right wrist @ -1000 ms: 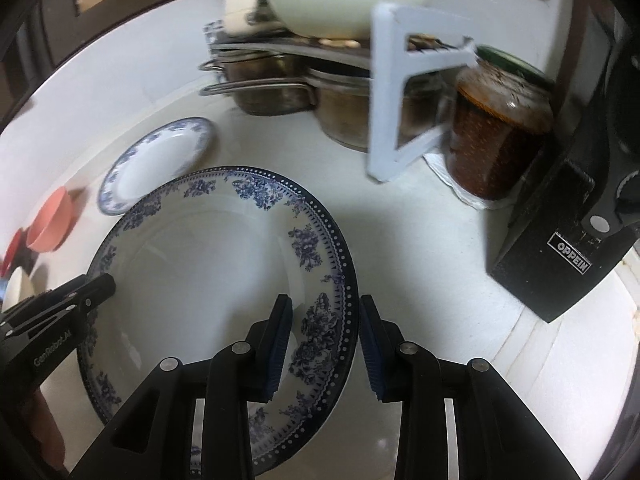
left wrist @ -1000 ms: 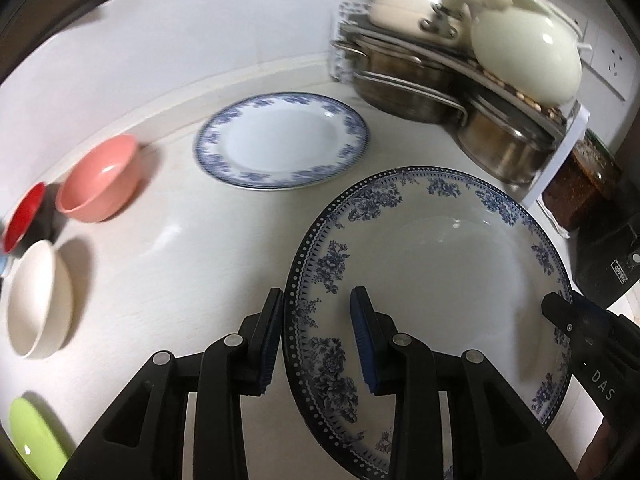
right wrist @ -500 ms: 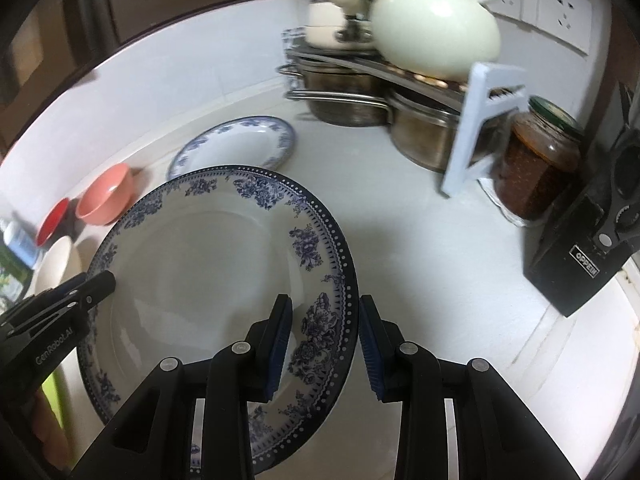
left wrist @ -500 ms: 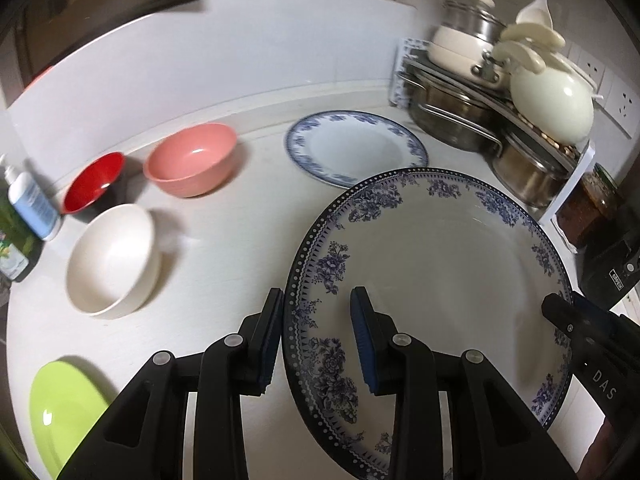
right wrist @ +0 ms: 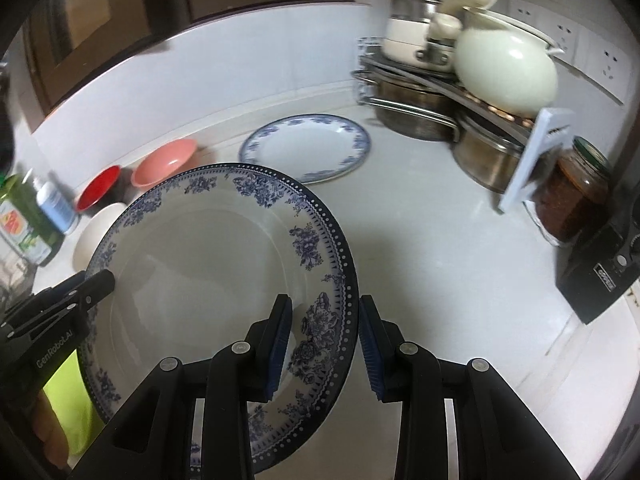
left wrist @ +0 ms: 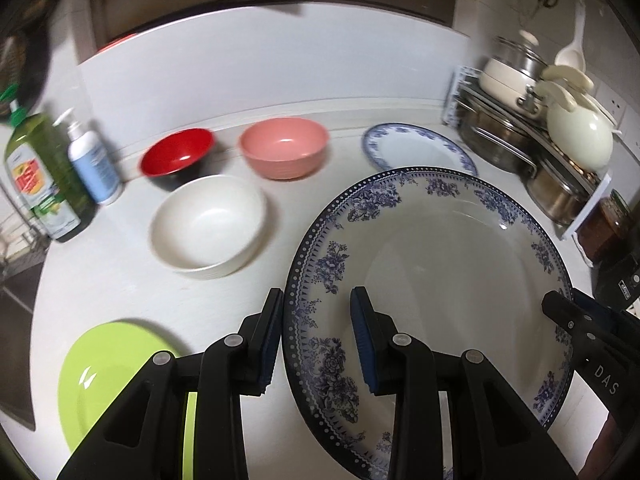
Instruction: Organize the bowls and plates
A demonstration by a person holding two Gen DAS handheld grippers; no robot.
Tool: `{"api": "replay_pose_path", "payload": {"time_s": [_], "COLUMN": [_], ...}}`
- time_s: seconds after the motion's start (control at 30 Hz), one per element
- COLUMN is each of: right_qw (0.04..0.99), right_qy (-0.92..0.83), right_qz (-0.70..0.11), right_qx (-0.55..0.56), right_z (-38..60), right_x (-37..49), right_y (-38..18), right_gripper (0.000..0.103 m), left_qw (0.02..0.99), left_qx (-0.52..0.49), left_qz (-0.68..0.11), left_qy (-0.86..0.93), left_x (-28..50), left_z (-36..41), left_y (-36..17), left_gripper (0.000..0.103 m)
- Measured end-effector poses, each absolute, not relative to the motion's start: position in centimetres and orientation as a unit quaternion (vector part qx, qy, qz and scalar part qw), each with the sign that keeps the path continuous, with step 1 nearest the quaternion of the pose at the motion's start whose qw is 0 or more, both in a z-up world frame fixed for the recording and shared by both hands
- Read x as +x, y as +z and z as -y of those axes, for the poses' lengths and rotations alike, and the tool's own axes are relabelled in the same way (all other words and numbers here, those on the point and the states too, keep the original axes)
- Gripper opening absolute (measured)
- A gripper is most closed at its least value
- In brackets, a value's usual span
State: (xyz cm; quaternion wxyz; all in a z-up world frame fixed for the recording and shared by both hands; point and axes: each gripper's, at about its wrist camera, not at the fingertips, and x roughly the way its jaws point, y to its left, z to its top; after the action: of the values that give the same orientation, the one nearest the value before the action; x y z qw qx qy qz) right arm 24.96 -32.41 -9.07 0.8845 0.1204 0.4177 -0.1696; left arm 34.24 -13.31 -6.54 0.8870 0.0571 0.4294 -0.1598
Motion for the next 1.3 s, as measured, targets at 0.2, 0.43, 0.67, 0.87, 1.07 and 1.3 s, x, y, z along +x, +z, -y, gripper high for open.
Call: {"api": "replay_pose_path", "payload": {"time_s": [0.2,0.43,0.67,0.87,1.07,1.3], "right_qw": [0.891,0.898,0.902,0.903,0.901,0.897], "right_qy": [-0.135,-0.091,-0.049,-0.016,0.017,0.055], "right_qz": [-0.419,-0.421,-0.424,-0.427,-0.431,-0.437], "right_qx": [0.106,0.084,0.066,0.052,0.038,0.022], "right_z": [28.9,24.7,20.7,17.8,14.8,11.3], "right_x": [26.0,27.3,28.6,29.8,30.7,31.7], "right_y": [-8.6,-8.2,-7.5,-7.1,-7.1,-7.5], "right_gripper": [0.035,0.035,0.035,0.035,0.035,0.035], "left_qw": [0.895,0.901,0.905,0.907,0.906,0.900], "left_qx": [0.041,0.024,0.009,0.000,-0.010,-0.022], "left_qz": [-0.427,-0.425,-0.423,-0.420,-0.422,-0.431], "left_qy": [-0.124,-0.083,-0.044,-0.012,0.020,0.057], "left_x": [33.9,33.3,32.6,31.7,31.3,30.4], "left_z": [8.7,3.9,-0.5,-3.8,-6.9,-10.4], "left_y": [-6.1,-6.0,-6.0,-6.1,-6.3,-6.9], "left_gripper": [0.034,0.034,0.034,0.034,0.034,0.034]}}
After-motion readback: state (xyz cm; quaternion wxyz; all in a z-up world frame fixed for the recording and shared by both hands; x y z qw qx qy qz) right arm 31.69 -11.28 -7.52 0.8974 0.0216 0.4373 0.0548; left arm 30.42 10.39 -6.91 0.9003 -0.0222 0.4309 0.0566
